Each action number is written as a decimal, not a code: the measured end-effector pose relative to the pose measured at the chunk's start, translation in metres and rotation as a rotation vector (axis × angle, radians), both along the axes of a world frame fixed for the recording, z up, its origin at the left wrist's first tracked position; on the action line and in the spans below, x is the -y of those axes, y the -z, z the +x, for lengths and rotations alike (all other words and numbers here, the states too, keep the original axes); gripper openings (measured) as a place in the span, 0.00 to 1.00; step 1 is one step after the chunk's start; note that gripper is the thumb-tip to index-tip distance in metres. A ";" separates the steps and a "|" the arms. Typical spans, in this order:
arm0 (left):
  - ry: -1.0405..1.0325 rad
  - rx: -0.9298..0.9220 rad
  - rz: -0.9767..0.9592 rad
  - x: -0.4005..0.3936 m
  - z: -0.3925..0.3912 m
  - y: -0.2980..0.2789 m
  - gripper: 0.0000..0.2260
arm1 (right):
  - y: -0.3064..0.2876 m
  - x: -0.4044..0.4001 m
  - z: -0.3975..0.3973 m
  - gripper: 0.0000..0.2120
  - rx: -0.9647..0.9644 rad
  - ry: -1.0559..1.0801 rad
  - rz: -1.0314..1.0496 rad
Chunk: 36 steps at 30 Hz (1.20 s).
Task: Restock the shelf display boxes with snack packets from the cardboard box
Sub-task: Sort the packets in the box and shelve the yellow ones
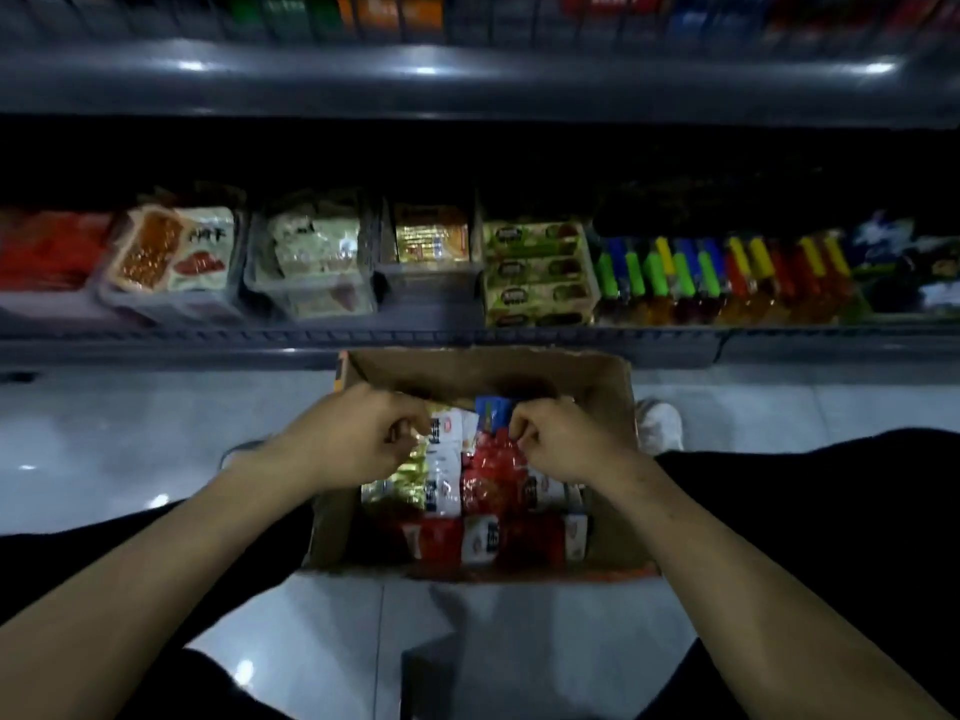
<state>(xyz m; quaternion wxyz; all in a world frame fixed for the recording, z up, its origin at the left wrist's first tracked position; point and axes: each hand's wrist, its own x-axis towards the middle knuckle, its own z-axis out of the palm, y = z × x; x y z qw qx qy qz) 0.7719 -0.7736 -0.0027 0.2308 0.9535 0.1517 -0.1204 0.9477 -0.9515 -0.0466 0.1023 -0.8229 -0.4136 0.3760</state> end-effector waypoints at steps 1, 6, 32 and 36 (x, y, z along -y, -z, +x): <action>-0.025 -0.026 -0.030 0.004 -0.009 0.013 0.09 | 0.011 0.006 -0.003 0.08 -0.022 -0.010 -0.032; -0.154 -0.192 -0.176 0.026 -0.043 0.064 0.11 | 0.059 0.033 -0.020 0.06 -0.063 0.037 -0.175; -0.193 -0.367 0.333 0.026 -0.007 0.222 0.27 | 0.084 0.058 -0.037 0.08 -0.101 0.260 -0.075; -0.344 -0.241 0.142 0.016 -0.008 0.205 0.16 | 0.092 0.052 -0.039 0.05 -0.120 0.298 -0.105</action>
